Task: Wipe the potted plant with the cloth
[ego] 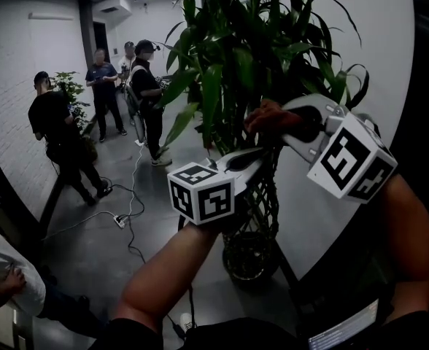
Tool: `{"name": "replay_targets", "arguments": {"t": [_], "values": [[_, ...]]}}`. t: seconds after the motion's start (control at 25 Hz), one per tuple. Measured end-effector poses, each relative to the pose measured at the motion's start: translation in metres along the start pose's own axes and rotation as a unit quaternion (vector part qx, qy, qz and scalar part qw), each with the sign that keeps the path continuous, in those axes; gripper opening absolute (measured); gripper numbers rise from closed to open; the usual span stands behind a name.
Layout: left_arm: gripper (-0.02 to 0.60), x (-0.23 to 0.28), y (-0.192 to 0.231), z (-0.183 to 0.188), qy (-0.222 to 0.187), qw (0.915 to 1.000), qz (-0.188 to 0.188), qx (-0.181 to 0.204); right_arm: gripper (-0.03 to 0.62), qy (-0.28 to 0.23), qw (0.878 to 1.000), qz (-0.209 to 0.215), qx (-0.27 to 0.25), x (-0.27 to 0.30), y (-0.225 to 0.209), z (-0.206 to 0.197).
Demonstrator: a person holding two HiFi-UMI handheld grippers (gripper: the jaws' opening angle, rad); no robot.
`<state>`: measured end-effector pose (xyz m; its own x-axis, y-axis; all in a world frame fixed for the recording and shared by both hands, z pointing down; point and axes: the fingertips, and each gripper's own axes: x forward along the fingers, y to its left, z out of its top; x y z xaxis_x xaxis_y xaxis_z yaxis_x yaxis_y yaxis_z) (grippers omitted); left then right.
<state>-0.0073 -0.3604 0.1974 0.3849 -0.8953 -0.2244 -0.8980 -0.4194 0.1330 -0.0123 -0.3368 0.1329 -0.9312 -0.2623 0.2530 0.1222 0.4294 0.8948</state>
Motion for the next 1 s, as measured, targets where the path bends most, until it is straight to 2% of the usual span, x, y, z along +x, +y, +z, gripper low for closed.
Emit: {"name": "replay_targets", "arguments": {"t": [0.2,0.32,0.52,0.84,1.0], "values": [[0.017,0.000,0.002,-0.002,0.006,1.0000,0.002,0.003,0.064,0.022,0.995,-0.099,0.014,0.024,-0.074,-0.013],[0.017,-0.001,0.006,-0.002,0.009,0.9999,0.007,0.005,0.064,0.039,0.991,-0.129,0.018,0.045,-0.104,-0.022],[0.017,0.002,0.005,0.002,0.007,0.9999,0.007,0.007,0.064,0.046,0.990,-0.133,-0.004,0.063,-0.111,-0.021],[0.017,0.005,0.010,-0.006,0.007,0.9999,0.010,0.002,0.064,0.060,0.985,-0.127,-0.103,0.063,-0.077,-0.018],[0.017,0.009,0.012,-0.007,0.008,0.9999,0.008,0.002,0.064,0.072,0.977,-0.116,-0.162,0.061,-0.053,-0.019]]}}
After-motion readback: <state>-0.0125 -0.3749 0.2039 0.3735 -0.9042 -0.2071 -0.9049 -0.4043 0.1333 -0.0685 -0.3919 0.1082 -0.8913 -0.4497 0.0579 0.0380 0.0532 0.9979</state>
